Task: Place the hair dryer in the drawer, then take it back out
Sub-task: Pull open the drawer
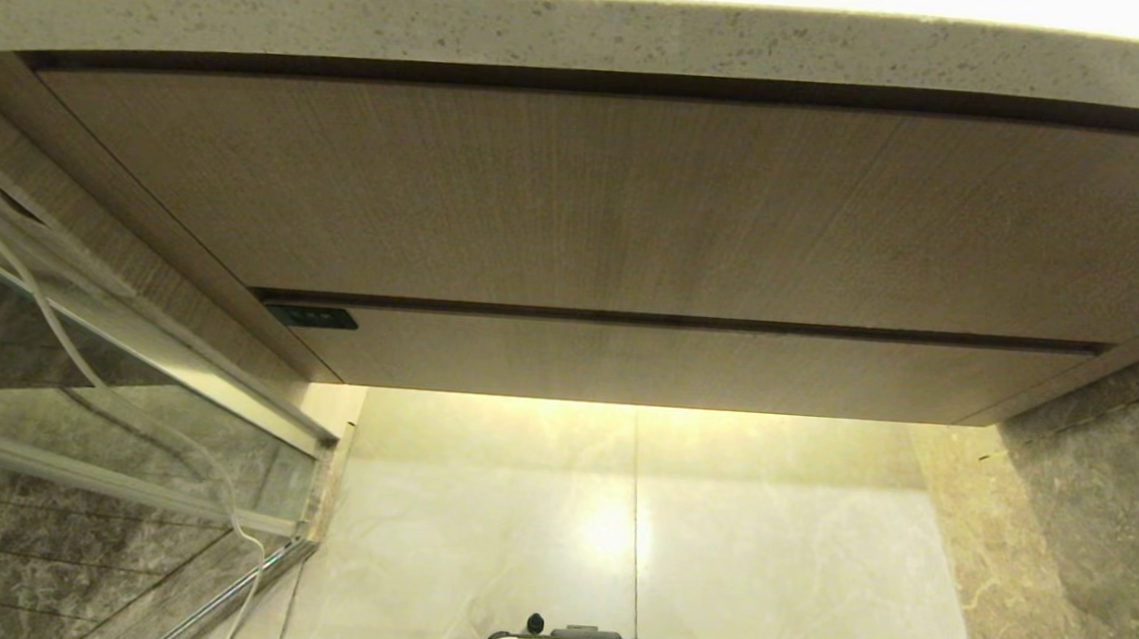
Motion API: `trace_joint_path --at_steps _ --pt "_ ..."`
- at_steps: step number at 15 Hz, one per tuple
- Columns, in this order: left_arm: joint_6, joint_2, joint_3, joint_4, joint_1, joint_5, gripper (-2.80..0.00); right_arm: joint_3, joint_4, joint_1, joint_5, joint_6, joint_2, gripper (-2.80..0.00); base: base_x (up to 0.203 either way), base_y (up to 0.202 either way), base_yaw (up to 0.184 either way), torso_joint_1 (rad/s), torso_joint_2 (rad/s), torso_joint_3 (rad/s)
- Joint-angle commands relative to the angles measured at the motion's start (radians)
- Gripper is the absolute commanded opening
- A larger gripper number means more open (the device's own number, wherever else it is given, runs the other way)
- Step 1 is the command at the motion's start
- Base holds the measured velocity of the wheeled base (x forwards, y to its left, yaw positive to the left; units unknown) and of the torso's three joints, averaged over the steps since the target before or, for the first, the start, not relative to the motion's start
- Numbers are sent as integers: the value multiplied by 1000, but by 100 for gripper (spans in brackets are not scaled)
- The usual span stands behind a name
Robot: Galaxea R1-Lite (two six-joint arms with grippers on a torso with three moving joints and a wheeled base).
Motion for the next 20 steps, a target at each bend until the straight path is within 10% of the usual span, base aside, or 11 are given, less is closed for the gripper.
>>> trace_joint_path --at_steps 1,12,20 --pt "0 -2 0 0 0 0 -280 2 0 0 1 -1 -2 -280 0 0 0 0 0 0" --pt "0 -2 0 0 0 0 -280 -47 28 1 3 -27 12 -280 0 0 0 0 0 0" --pt "0 -2 0 0 0 0 -280 -974 675 6 126 -181 561 -280 0 0 0 0 0 0"
